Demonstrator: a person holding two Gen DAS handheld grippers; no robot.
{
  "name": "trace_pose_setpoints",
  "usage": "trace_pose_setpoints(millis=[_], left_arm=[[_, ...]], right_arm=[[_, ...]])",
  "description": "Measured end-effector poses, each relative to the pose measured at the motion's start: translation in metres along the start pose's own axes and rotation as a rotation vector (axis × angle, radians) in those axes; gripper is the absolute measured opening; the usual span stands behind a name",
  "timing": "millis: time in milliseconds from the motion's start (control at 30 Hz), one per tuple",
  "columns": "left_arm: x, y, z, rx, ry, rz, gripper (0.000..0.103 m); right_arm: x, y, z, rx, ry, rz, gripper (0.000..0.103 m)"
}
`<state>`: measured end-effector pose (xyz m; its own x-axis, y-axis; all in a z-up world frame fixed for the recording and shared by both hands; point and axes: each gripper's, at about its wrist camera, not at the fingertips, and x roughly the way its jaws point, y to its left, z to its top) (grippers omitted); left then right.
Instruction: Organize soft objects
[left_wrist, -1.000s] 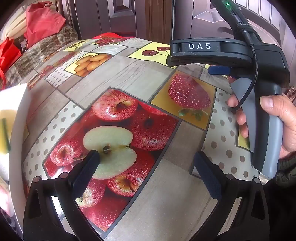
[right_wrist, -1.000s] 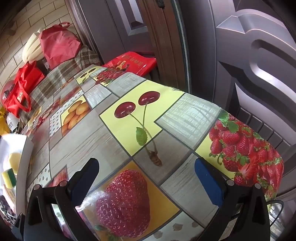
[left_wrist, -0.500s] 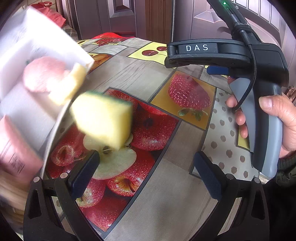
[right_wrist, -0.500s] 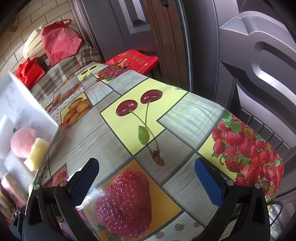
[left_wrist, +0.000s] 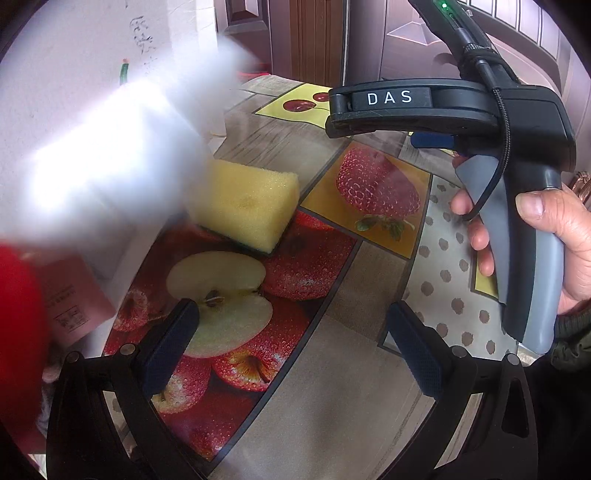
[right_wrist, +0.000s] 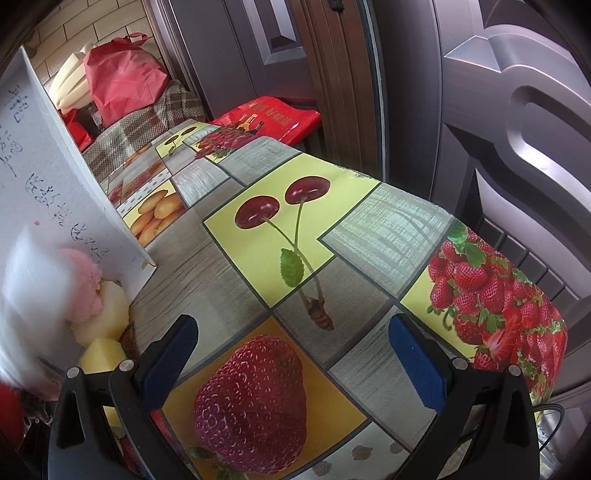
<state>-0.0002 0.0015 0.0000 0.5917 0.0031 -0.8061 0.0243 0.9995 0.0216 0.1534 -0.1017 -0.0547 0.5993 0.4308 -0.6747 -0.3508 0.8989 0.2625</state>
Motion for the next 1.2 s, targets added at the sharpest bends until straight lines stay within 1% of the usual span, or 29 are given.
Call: trace_pose_setpoints(millis=[833, 1200], left_arm=[[0.0, -0.0011, -0.002, -0.001, 0.0, -0.001, 0.102], [0.0001, -0.0011, -0.0019, -0.001, 0.0, -0.001, 0.102]], right_arm=[[0.0001, 0.0044, -0.0005, -0.017, 0.008, -0.005, 0.103], [0.0004, 0.0047, 0.0006, -0.018, 0.009, 0.007, 0.103]])
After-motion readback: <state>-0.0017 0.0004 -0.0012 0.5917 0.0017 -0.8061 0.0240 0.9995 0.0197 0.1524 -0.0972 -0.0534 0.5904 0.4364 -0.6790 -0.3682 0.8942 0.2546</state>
